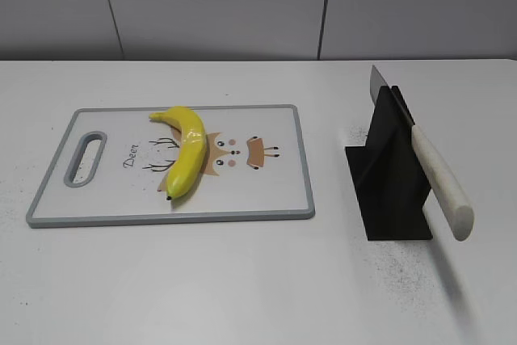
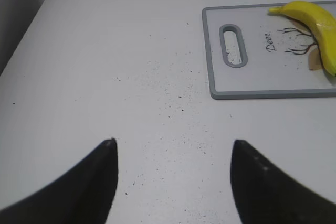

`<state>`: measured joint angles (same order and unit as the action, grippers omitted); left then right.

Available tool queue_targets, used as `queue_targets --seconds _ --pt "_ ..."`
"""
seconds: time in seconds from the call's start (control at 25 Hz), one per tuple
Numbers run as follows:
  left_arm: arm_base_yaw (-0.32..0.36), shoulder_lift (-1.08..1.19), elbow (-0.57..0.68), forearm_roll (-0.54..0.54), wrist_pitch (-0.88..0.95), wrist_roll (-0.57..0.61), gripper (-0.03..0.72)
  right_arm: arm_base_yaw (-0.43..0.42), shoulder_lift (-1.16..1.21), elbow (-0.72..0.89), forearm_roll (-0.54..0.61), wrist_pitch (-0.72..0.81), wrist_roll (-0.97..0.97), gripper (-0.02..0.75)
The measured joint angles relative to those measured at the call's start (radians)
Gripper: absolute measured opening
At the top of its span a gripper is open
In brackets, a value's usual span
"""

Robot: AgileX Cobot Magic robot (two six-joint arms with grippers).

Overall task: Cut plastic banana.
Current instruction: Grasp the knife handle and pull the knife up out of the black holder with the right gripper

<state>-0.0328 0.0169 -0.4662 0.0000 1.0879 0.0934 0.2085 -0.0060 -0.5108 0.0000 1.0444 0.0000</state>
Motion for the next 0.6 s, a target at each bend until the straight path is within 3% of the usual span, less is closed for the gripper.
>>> queue_targets --seconds 0.6 --pt "0.0 0.0 0.0 0.0 0.0 0.0 0.599 0.0 0.0 0.0 0.0 0.0 0.0 0.572"
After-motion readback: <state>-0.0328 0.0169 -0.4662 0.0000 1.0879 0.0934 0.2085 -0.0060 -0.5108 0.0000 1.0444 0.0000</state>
